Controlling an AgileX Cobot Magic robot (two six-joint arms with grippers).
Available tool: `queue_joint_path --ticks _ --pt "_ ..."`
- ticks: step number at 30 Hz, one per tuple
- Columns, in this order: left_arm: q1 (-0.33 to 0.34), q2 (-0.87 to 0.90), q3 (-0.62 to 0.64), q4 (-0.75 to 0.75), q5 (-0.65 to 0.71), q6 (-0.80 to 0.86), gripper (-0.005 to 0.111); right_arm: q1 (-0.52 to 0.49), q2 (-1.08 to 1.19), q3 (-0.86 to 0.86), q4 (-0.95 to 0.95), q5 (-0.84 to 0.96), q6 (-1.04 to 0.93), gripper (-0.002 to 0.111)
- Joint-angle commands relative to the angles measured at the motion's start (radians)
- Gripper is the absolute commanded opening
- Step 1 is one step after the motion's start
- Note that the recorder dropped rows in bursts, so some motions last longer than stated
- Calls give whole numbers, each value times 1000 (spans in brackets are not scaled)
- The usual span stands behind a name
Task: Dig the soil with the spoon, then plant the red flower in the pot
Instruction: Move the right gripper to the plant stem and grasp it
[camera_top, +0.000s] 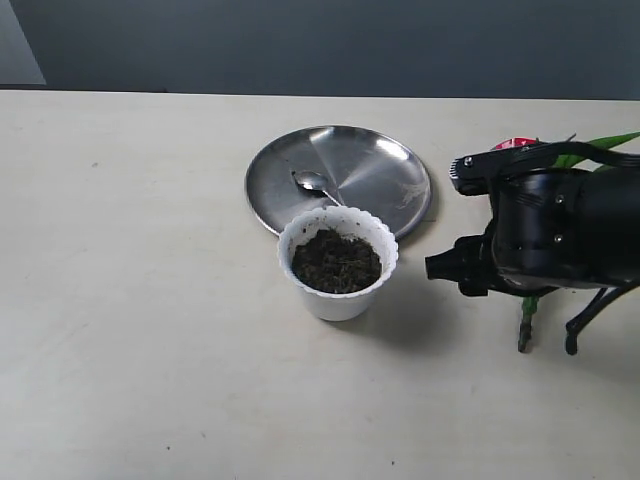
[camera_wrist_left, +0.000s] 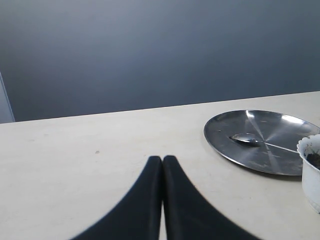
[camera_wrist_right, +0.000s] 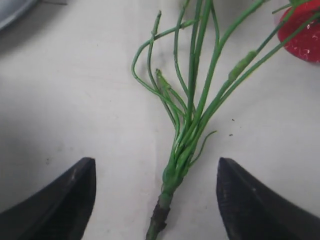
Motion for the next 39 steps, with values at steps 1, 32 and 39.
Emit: queue_joint_path --ticks 1,32,39 --pt "-7 -5 2 4 -13 0 1 3 32 -15 -120 85 78 65" --pt "-7 -5 2 4 -13 0 1 -336 293 -117 -78 -376 94 13" --pt "-7 -5 2 4 -13 0 1 -333 205 -114 24 -365 73 0"
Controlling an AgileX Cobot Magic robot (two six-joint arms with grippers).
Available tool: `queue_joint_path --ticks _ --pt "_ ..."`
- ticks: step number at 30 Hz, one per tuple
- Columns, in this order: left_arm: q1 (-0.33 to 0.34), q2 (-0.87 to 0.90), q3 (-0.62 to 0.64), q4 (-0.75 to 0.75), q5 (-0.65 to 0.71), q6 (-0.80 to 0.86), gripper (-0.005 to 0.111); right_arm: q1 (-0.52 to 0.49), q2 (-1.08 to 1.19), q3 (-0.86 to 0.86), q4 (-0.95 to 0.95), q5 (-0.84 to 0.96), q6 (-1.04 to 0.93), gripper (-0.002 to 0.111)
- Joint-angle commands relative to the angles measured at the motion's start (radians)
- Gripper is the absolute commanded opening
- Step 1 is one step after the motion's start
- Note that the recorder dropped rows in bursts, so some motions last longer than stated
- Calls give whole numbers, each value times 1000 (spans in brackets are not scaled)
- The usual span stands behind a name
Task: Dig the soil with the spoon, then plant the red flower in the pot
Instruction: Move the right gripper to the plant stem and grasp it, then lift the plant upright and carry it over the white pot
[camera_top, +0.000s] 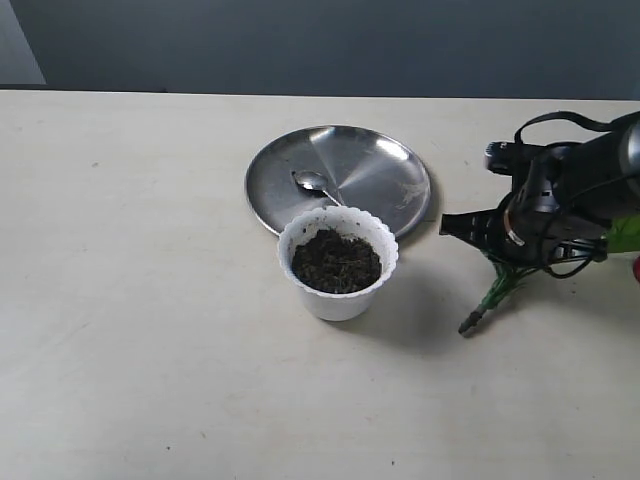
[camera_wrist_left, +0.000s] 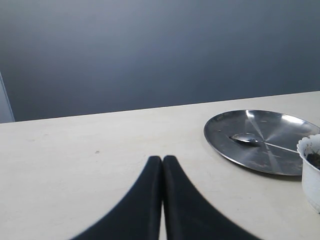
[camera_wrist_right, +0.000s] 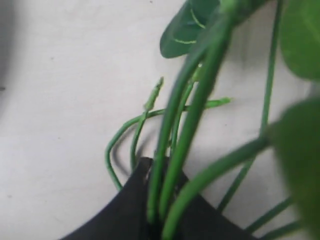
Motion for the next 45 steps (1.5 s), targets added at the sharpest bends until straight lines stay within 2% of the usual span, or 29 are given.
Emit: queue_joint_path --ticks 1,7,13,18,21,24,26,31,35,39,42,45 --pt "-7 -5 2 4 -13 0 1 4 -88 6 59 23 -30 0" --pt "-7 -5 2 4 -13 0 1 104 -300 9 9 133 -87 0" --pt "-7 -5 2 4 -13 0 1 231 -474 9 -103 136 -73 0" --pt "-7 -5 2 4 -13 0 1 299 -504 5 -201 95 -73 0" --pt "-7 -5 2 4 -13 0 1 339 -490 5 -351 42 -2 0" --pt "-7 -5 2 4 -13 0 1 391 -451 5 -615 57 223 0" --pt "-7 -5 2 4 -13 0 1 434 -411 5 -801 118 393 0" --pt "-7 -5 2 4 -13 0 1 570 -266 -23 -801 456 482 0" --pt "-7 -5 2 4 -13 0 1 620 -172 -34 -801 505 663 0" --pt "-7 -5 2 4 -13 0 1 672 -117 -56 -801 595 678 0" --pt "-7 -5 2 4 -13 0 1 718 -104 -72 -801 749 678 0" --pt "-7 -5 2 4 -13 0 1 724 -104 -83 -801 819 678 0"
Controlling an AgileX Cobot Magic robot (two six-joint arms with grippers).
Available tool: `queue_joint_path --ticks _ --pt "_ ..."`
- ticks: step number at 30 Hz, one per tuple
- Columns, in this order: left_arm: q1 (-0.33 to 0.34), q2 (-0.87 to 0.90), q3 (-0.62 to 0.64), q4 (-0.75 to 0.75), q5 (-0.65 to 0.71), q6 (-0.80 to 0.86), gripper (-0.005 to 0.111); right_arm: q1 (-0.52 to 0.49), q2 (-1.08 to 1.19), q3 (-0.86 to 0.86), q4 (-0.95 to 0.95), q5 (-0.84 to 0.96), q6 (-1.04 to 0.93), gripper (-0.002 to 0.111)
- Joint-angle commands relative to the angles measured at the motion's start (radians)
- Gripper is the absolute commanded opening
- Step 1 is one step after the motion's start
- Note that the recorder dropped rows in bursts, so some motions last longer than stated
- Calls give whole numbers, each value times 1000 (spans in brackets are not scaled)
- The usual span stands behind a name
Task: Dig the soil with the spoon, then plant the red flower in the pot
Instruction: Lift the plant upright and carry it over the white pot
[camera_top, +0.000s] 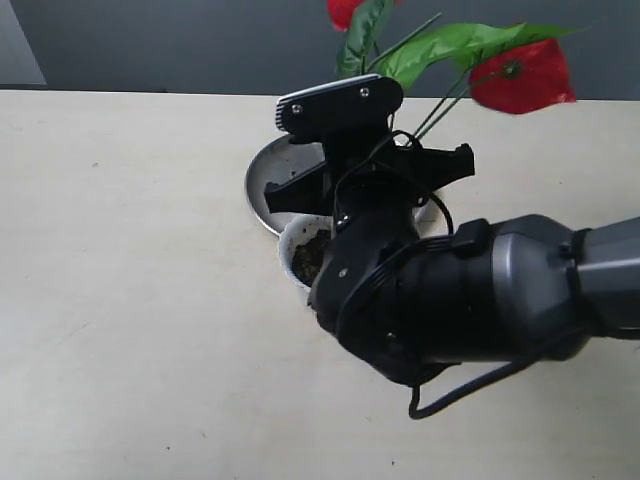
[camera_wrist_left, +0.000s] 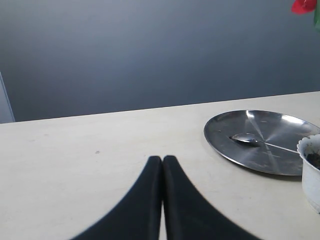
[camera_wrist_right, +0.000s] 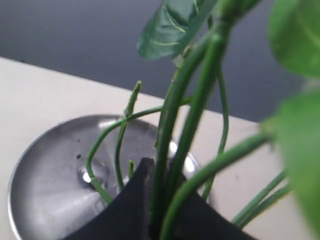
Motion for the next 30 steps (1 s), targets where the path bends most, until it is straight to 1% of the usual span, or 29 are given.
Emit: queue_joint_path --ticks 1,5,7,11,14,18,24,30 --pt "-7 -5 2 4 -13 0 1 11 -1 -19 -18 123 33 0" --pt "-7 -5 2 4 -13 0 1 11 13 -19 -18 80 33 0" --pt "-7 -5 2 4 -13 0 1 11 40 -19 -18 111 33 0" --pt "-7 -5 2 4 -13 0 1 11 70 -19 -18 116 33 0" --pt "-7 -5 2 4 -13 0 1 28 73 -19 -18 130 33 0" --pt "-7 -5 2 4 -13 0 1 57 64 -19 -18 161 -31 0" --pt "-7 -5 2 4 -13 0 1 115 -19 -19 -18 49 -49 0" --pt "-7 -5 2 4 -13 0 1 181 -142 -19 47 22 -45 0"
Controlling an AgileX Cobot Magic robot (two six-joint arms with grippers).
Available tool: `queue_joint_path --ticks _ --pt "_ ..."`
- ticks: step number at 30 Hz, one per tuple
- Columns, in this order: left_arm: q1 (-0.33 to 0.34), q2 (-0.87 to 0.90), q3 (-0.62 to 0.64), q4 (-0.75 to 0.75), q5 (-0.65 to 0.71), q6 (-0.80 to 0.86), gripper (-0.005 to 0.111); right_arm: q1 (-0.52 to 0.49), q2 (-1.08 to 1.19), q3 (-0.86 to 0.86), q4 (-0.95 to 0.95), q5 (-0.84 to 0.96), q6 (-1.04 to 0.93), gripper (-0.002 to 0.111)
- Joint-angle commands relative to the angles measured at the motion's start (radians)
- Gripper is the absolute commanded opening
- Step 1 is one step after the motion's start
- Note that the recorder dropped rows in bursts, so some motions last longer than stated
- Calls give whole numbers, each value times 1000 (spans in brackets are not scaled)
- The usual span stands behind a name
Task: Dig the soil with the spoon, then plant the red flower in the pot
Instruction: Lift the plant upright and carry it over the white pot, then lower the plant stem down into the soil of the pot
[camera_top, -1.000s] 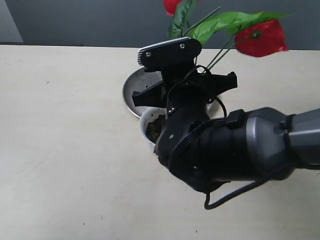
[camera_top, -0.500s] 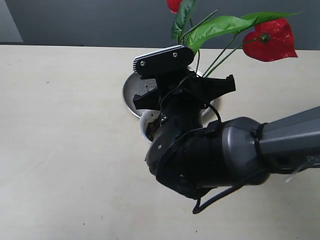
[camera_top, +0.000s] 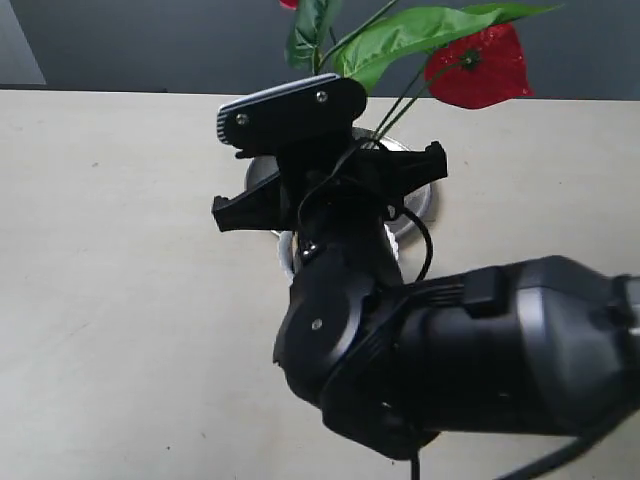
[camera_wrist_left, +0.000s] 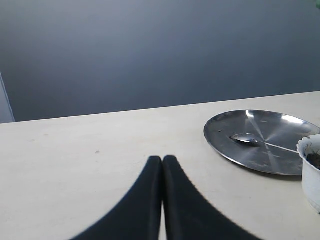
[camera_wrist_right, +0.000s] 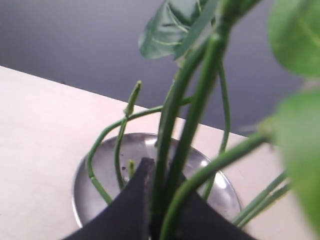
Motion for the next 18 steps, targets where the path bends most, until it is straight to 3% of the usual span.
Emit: queue_joint_path --ticks 1,9,15,18 --pt "-7 -5 2 4 -13 0 1 43 -98 -4 38 -22 -2 0" --pt "-7 -5 2 4 -13 0 1 43 -239 -5 240 -123 -60 0" --pt "-7 -5 2 4 -13 0 1 -40 -291 -5 349 -369 -409 0" --pt "-7 -5 2 4 -13 0 1 -88 -296 -5 446 -529 -714 0"
